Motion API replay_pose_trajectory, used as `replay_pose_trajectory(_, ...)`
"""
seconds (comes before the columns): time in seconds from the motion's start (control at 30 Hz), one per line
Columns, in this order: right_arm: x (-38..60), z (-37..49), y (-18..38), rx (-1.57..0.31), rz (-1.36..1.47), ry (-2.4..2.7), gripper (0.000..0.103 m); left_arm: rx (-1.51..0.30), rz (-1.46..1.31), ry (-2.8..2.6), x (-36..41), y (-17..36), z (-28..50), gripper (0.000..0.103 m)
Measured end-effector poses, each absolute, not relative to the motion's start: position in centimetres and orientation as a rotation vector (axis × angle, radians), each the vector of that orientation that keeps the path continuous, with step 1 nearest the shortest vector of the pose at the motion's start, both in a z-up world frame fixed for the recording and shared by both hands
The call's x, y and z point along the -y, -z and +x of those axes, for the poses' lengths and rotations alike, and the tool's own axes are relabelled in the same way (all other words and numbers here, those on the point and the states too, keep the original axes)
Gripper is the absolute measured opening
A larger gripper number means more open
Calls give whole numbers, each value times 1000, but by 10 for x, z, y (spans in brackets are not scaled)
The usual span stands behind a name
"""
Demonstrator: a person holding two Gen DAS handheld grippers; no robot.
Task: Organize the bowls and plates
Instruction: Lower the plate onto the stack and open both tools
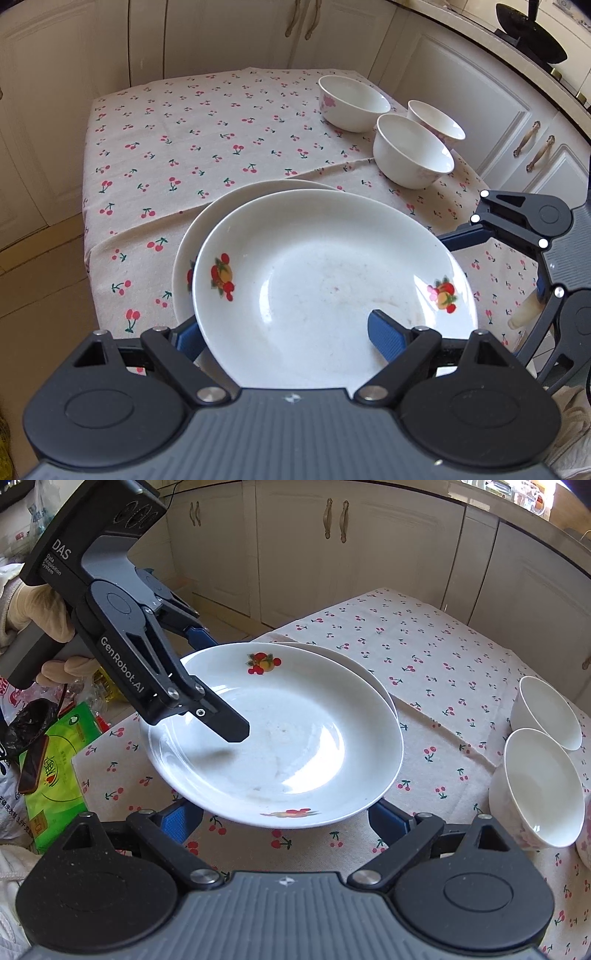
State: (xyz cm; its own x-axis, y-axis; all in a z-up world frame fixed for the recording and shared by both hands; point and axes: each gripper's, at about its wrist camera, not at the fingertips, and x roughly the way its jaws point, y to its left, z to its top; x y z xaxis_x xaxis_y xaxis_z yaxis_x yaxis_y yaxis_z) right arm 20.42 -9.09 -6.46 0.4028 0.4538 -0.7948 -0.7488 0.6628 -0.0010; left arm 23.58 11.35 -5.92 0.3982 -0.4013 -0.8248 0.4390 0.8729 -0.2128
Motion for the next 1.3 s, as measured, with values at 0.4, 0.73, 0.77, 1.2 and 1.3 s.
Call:
replay_pose_trajectory(0.4, 87, 200, 61, -831, -410, -784, 99, -1009, 39, 531, -119, 52, 225, 89)
replay_pose_trajectory(0.73, 81, 198, 65, -815, -427, -785, 99, -999, 39, 519, -121, 50, 220, 89)
replay_pose_trajectory(0.77, 82, 198, 65, -815, -420, -786, 99, -1000, 39, 518, -121, 50, 220, 89)
replay_pose_trajectory(1.2, 107, 194, 59, -784, -297, -732, 101, -1002, 42, 497, -120, 49, 215, 89)
replay_pose_trajectory(1.3, 111, 192, 57, -770, -279, -708, 103, -999, 53, 491, -119, 49, 214, 89)
